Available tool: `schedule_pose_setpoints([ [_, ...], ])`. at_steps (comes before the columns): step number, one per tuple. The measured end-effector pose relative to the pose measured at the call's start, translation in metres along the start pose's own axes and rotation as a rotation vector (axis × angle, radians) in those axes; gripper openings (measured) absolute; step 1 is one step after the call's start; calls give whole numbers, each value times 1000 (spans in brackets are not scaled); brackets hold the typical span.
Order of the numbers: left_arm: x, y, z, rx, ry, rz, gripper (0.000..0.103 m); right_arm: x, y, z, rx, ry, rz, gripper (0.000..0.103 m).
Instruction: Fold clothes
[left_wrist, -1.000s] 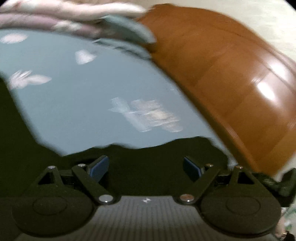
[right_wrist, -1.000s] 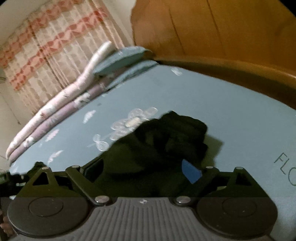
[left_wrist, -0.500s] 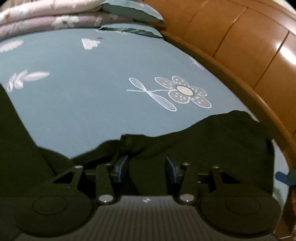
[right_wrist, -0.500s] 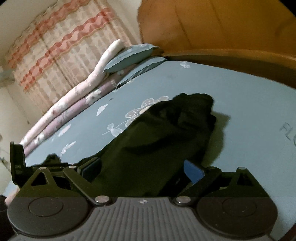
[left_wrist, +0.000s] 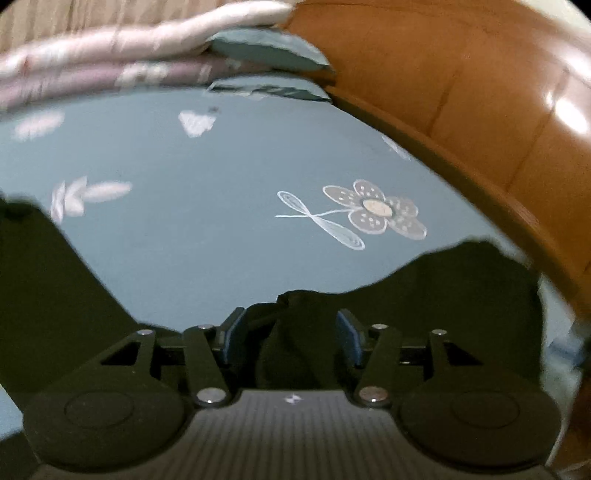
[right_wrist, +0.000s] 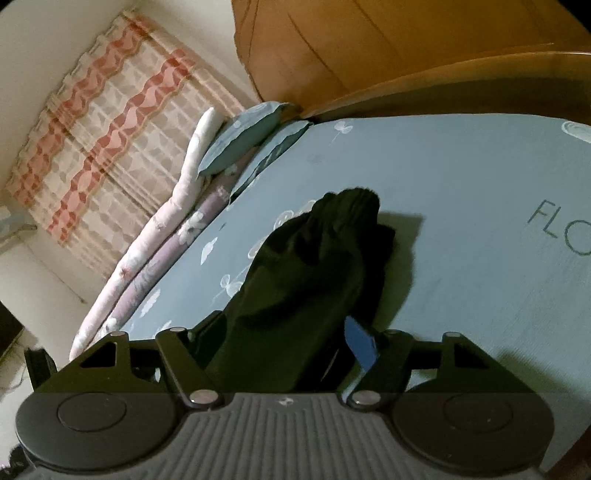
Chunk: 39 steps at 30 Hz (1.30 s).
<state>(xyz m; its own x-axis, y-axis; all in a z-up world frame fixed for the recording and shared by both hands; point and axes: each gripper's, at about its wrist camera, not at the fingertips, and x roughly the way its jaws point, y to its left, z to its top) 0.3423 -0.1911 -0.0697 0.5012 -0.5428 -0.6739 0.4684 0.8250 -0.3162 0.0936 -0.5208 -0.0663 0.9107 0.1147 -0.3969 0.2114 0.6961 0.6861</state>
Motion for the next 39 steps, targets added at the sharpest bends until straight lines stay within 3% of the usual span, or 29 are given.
schedule_pose_setpoints([
  [7, 8, 24, 2, -48, 111, -69, 49, 7, 4, -4, -8, 22, 7, 76],
  [10, 13, 21, -6, -1, 183, -82, 49, 9, 3, -5, -8, 27, 0, 76],
  [14, 18, 11, -13, 93, 199, -73, 48, 12, 3, -8, -10, 39, 1, 76],
  [15, 18, 8, -13, 105, 191, -65, 42, 13, 3, -9, -12, 41, 0, 76],
  [16, 19, 6, -14, 118, 183, -56, 16, 14, 3, -10, -11, 44, 1, 76],
  [18, 15, 5, -13, 101, 147, -48, 4, 14, 4, -12, -12, 49, 7, 76],
  [22, -1, 9, -5, 74, 40, -37, 4, 12, 8, -12, -32, 49, 16, 76],
  [29, 11, 18, -7, 50, 63, 7, 4, 7, -5, -6, 37, 28, 32, 76],
  [36, 18, 30, -9, -20, 77, -24, 5, 23, -17, -2, 65, 64, 23, 75],
  [38, 18, 31, -10, -26, 82, -30, 7, 31, -16, -4, 52, 83, 7, 68],
  [39, 18, 31, -11, -21, 83, -30, 7, 34, -14, -5, 23, 85, -10, 57],
])
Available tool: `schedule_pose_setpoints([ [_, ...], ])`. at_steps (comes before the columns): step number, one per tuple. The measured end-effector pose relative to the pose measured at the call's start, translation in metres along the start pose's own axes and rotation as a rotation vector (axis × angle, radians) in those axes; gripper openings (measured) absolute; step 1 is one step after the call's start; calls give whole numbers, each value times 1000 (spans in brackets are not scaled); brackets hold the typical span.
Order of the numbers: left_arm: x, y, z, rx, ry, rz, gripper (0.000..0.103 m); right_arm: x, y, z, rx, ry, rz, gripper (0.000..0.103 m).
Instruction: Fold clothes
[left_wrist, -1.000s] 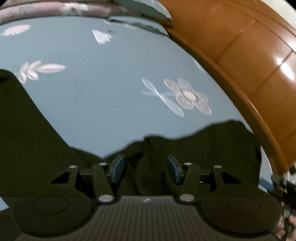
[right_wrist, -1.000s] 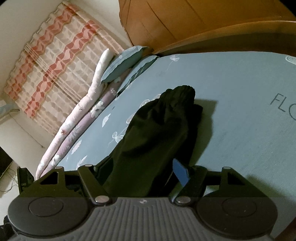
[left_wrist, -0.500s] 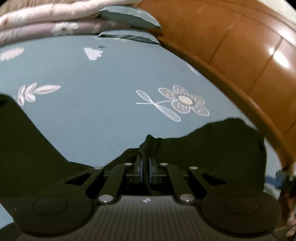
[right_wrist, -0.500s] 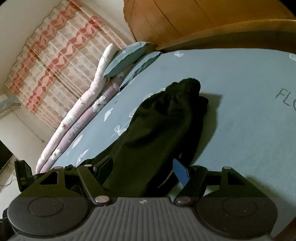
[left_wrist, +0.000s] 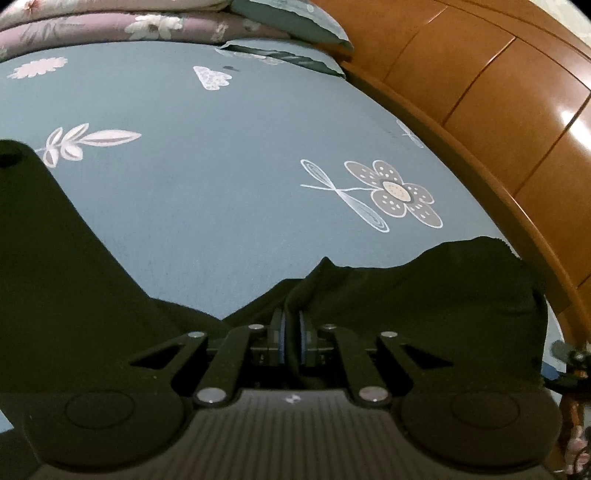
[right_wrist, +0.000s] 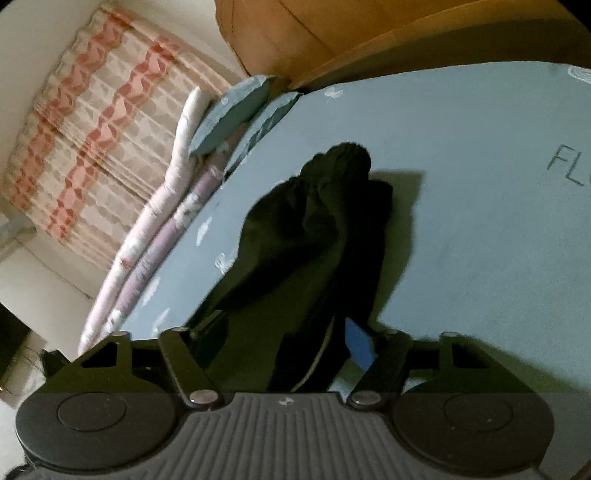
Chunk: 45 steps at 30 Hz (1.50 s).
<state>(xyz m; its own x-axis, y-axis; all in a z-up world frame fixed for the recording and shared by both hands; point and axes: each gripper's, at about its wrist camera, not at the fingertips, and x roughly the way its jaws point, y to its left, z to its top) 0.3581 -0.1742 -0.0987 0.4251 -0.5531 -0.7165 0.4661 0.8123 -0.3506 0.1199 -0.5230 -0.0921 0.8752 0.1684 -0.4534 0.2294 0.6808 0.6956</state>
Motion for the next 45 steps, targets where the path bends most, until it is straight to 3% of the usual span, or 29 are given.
schedule_pose_setpoints([
  [1, 0, -2, -1, 15, 1, 5, 6, 3, 3, -1, -37, 1, -26, 38],
  [2, -1, -4, -1, 30, 0, 12, 6, 5, 4, -1, -63, 0, -50, 31],
  [3, -2, -6, -2, 44, -4, 22, 6, 7, 5, -1, -86, -2, -74, 15],
  [8, -6, -15, -3, 113, -5, 99, 8, -1, 6, 3, -168, -9, -155, 12],
  [14, -21, -18, 0, 86, -30, 100, 12, -24, 26, 6, -259, -47, -236, 29],
  [16, -33, -27, 2, 108, -66, 100, 15, -34, 43, 8, -311, -85, -228, 47],
  [18, -46, -39, 4, 139, -110, 91, 21, -32, 63, 9, -378, -95, -198, 58],
  [21, -47, -61, 5, 172, -127, 23, 30, -8, 87, 6, -451, -65, -153, 59],
  [25, -22, -88, 2, 217, -46, -54, 34, 41, 100, -7, -512, 10, -183, 59],
  [31, 24, -86, -14, 212, 61, -41, 34, 57, 89, -19, -483, 65, -230, 62],
  [35, 26, -83, -21, 223, 50, -35, 34, 48, 86, -27, -463, 65, -239, 64],
  [41, 12, -83, -19, 218, 63, -5, 35, 47, 88, -46, -508, 18, -190, 90],
  [45, -12, -80, -2, 184, 66, -22, 48, 45, 88, -54, -524, -2, -147, 102],
])
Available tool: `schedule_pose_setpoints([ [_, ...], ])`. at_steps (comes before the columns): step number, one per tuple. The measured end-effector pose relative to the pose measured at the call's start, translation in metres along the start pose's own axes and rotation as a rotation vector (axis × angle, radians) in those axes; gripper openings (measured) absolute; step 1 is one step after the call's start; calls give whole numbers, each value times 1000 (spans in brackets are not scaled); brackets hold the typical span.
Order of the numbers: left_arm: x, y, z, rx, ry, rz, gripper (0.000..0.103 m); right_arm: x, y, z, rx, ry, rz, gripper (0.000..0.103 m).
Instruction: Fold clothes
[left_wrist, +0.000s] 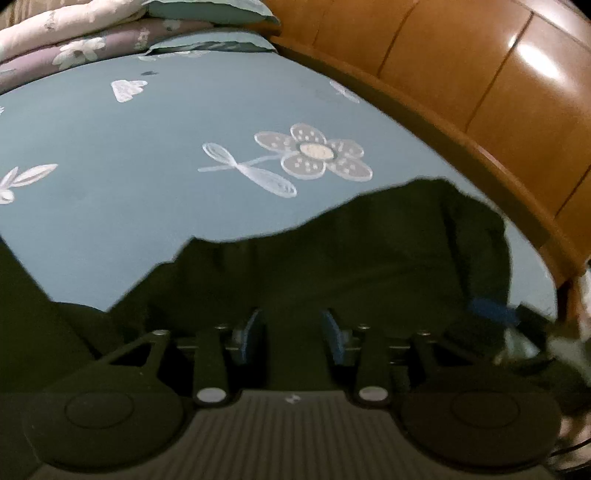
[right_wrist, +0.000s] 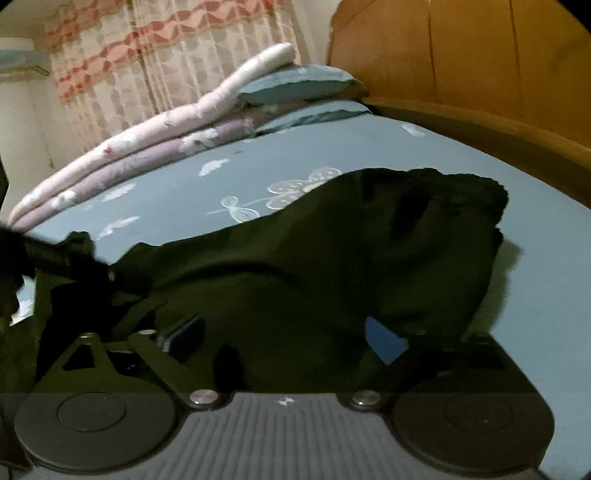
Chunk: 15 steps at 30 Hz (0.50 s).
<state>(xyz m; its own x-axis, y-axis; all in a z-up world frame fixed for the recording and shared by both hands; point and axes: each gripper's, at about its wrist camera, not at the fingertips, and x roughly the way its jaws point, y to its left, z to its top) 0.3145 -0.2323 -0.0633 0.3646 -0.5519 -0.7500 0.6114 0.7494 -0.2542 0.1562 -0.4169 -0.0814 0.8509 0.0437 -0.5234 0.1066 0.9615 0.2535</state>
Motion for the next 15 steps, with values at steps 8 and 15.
schedule_pose_setpoints([
  [8, -58, 38, 25, -83, -27, 187, 63, -26, 9, 3, 10, -132, 125, 102],
  [15, -78, 65, -4, -199, -29, 206, 67, -37, 35, 9, -23, -88, 492, 92],
])
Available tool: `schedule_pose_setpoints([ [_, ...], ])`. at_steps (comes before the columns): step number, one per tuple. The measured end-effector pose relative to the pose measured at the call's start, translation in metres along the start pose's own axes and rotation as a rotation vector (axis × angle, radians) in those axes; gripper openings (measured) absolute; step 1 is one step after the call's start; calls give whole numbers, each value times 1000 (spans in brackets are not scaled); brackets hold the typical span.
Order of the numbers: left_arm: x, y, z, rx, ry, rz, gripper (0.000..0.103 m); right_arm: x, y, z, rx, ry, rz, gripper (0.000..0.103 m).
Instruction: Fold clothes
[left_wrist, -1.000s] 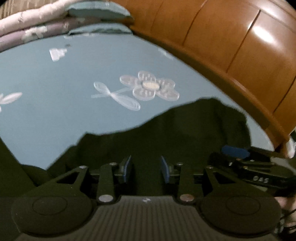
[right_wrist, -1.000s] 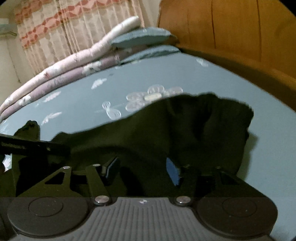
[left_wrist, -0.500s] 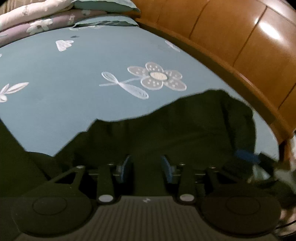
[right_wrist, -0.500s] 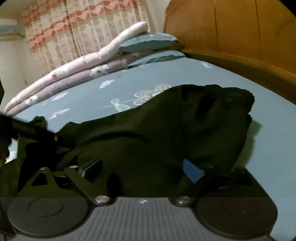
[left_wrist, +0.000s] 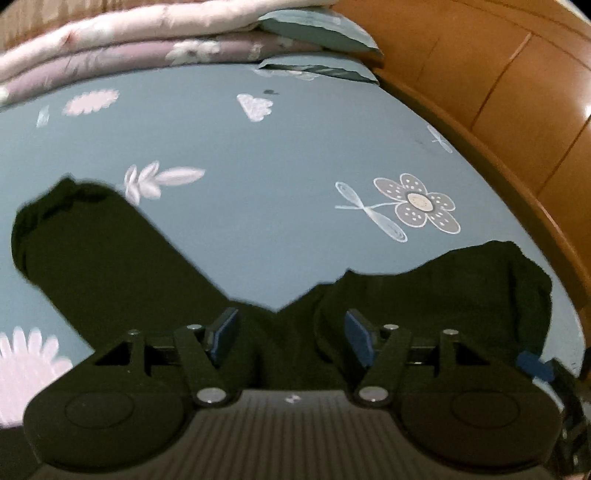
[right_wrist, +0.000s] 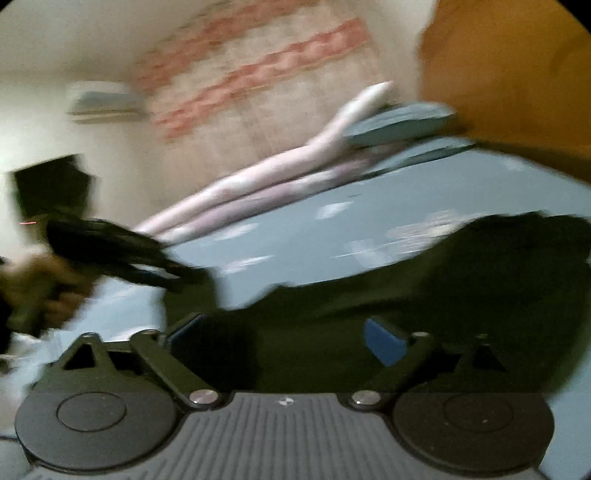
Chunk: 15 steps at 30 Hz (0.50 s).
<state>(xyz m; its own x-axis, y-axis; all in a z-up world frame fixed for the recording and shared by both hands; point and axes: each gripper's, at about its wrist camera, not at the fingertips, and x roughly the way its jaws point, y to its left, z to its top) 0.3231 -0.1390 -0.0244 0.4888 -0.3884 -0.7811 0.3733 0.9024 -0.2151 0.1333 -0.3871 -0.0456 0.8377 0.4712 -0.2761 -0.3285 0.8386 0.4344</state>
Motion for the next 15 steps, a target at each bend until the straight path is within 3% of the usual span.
schedule_pose_setpoints([
  [2, 1, 8, -9, -35, 12, -8, 67, 10, 10, 2, 19, 63, 109, 92],
  [5, 1, 20, -23, -76, 26, -31, 67, 31, 20, 2, 37, 164, 188, 92],
  [10, -7, 41, -41, -122, 23, -72, 69, 61, 33, 2, 40, 285, 235, 92],
  [15, -15, 62, -51, -149, 12, -98, 70, 100, 40, 3, 6, 385, 213, 92],
])
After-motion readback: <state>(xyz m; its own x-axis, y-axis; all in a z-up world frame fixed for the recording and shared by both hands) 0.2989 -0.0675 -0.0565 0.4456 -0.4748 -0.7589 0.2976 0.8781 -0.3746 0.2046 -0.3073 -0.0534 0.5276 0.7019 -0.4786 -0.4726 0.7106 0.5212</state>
